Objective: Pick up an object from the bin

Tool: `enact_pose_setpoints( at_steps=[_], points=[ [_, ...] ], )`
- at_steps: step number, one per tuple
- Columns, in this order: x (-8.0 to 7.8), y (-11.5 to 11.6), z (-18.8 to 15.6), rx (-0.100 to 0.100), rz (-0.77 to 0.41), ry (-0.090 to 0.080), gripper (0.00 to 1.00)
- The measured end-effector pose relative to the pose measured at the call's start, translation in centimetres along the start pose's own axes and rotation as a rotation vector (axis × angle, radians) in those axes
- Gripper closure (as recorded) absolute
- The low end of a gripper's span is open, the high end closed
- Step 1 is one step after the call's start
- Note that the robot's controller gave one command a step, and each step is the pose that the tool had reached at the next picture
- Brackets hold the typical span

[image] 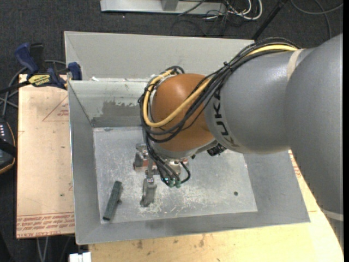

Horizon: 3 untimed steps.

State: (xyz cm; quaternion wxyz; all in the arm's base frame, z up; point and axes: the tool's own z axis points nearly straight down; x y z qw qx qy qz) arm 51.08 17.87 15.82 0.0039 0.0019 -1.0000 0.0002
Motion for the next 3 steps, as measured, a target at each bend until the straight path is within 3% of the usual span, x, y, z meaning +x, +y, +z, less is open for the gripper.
enact_pose_setpoints(
  at_steps=[1, 2, 3],
  points=[
    [-0.6, 4.0, 8.7, 0.0, -0.251, -0.006, 0.0],
    [-0.5, 3.8, 8.7, 0.003, -0.251, 0.0, 1.0],
    [-0.1, 3.3, -7.4, -0.002, -0.257, -0.019, 1.0]
  ],
)
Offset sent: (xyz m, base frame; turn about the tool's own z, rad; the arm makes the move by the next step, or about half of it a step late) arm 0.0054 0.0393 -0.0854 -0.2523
